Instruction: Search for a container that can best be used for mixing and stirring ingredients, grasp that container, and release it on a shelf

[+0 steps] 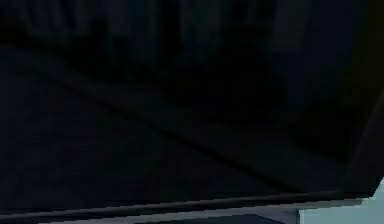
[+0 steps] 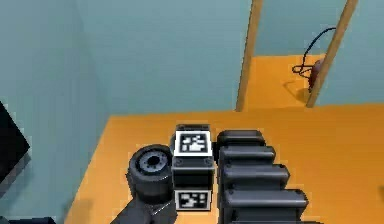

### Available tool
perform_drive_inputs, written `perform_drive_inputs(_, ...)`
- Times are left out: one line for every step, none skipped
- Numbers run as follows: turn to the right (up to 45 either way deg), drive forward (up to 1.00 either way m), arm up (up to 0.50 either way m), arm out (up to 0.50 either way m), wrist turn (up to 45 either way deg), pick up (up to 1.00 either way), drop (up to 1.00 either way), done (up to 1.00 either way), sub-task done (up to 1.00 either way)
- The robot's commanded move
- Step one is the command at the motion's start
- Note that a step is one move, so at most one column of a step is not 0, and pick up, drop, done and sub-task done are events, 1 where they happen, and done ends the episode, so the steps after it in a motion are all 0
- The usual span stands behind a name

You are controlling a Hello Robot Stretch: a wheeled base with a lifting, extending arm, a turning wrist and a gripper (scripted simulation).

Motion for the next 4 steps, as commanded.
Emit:
perform_drive_inputs(45.0, 0.0, 0.0, 0.0, 0.0, 0.0, 0.0, 0.0, 0.0)
perform_drive_inputs(39.0, 0.0, 0.0, 0.0, 0.0, 0.0, 0.0, 0.0, 0.0)
perform_drive_inputs(0.0, 0.15, 0.0, 0.0, 0.0, 0.0, 0.0, 0.0, 0.0)
perform_drive_inputs(45.0, 0.0, 0.0, 0.0, 0.0, 0.0, 0.0, 0.0, 0.0)
